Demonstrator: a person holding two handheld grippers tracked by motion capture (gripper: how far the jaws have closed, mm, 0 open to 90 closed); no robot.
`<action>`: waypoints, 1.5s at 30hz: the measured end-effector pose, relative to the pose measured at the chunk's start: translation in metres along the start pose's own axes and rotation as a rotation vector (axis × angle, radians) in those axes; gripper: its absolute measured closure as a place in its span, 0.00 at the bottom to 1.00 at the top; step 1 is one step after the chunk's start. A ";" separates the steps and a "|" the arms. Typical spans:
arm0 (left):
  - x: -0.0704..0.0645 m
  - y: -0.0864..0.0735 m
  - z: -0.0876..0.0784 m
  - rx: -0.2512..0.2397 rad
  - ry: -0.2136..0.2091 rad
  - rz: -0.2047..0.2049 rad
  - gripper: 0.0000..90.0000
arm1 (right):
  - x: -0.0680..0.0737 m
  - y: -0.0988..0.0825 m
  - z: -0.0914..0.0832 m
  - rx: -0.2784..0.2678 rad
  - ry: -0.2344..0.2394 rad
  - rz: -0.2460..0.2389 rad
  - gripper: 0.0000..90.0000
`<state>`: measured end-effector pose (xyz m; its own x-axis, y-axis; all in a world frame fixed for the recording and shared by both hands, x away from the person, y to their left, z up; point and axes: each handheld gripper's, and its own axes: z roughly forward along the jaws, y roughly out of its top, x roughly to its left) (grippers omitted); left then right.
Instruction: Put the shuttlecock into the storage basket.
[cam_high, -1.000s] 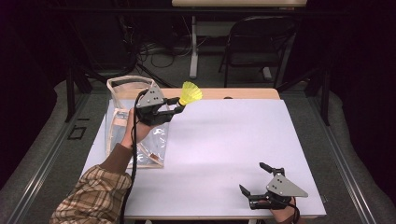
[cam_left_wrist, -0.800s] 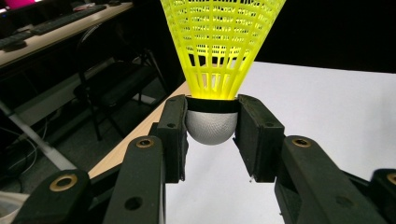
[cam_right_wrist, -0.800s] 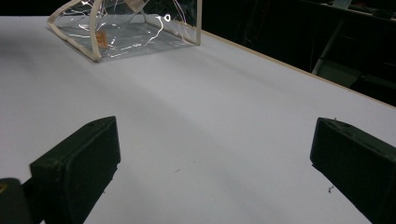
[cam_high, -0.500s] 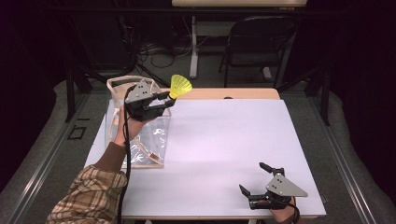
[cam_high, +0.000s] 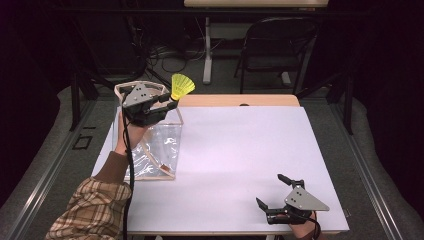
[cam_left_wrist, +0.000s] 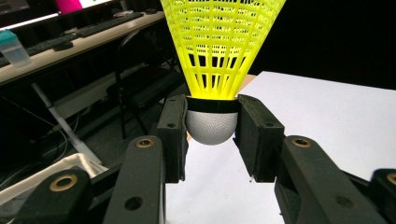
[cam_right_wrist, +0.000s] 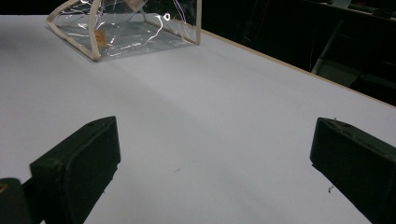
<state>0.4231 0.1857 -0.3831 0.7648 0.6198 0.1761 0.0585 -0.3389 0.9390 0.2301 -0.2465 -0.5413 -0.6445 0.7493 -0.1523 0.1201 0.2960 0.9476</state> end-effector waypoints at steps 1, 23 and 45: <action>0.000 0.000 0.000 0.000 0.000 0.000 0.72 | 0.000 0.000 0.000 0.000 0.000 0.000 0.01; 0.014 -0.002 -0.018 -0.019 0.071 -0.034 0.71 | 0.000 0.000 0.001 0.002 0.001 0.000 0.01; 0.032 -0.012 -0.041 -0.023 0.153 -0.079 0.71 | 0.000 0.000 0.001 0.002 0.001 -0.003 0.01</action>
<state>0.4206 0.2387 -0.3765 0.6519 0.7448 0.1427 0.0988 -0.2700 0.9578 0.2304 -0.2461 -0.5415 -0.6454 0.7481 -0.1546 0.1202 0.2993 0.9466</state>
